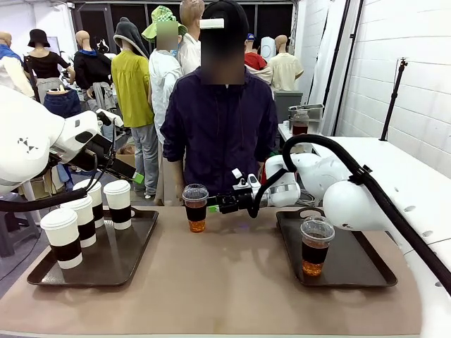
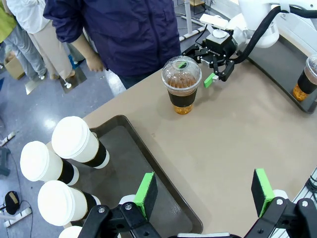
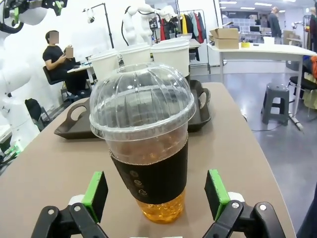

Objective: Distribute the coffee onto the tray.
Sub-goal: Pick up another iced Americano from the middle of the table and place it on the right Handle tray.

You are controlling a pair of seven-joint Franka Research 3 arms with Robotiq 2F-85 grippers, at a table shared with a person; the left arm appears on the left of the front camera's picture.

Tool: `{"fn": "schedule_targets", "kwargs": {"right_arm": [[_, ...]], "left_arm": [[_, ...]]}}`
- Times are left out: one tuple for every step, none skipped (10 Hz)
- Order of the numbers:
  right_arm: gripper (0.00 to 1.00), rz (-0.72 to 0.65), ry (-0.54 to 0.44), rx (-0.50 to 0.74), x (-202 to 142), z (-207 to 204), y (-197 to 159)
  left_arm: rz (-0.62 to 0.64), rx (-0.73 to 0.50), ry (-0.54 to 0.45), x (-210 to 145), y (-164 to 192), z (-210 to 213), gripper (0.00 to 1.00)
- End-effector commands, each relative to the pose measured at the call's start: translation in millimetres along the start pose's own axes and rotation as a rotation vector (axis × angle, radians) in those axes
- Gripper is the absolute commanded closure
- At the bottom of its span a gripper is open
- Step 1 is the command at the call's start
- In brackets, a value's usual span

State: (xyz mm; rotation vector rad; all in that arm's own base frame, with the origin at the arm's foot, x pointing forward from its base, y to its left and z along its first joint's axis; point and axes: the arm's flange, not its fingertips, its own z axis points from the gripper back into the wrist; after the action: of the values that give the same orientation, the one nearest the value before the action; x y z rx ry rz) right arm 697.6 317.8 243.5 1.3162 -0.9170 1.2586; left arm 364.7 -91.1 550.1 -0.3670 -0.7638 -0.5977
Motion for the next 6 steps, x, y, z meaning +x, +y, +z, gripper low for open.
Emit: {"fn": "schedule_targets", "kwargs": {"right_arm": [[0.0, -0.023, 0.018, 0.011, 3.1, -5.5, -10.9], [0.0, -0.022, 0.024, 0.017, 3.7, -7.8, -10.4], [0.0, -0.023, 0.026, 0.019, 4.7, -9.7, -10.5], [0.0, -0.024, 0.03, 0.024, 6.1, -11.1, -10.5], [0.0, -0.026, 0.03, 0.032, 6.2, -13.1, -10.0], [0.0, -0.027, 0.036, 0.041, 6.3, -15.3, -8.1]], "left_arm": [[0.004, -0.006, 0.0, -0.6, 1.3, 0.4, 0.0], [0.004, -0.006, 0.0, -0.6, 1.3, 0.4, 0.0], [0.004, -0.006, 0.0, -0.6, 1.3, 0.4, 0.0], [0.004, -0.006, 0.0, -0.6, 1.3, 0.4, 0.0], [0.004, -0.006, 0.0, -0.6, 1.3, 0.4, 0.0], [0.004, -0.006, 0.0, -0.6, 1.3, 0.4, 0.0]]}}
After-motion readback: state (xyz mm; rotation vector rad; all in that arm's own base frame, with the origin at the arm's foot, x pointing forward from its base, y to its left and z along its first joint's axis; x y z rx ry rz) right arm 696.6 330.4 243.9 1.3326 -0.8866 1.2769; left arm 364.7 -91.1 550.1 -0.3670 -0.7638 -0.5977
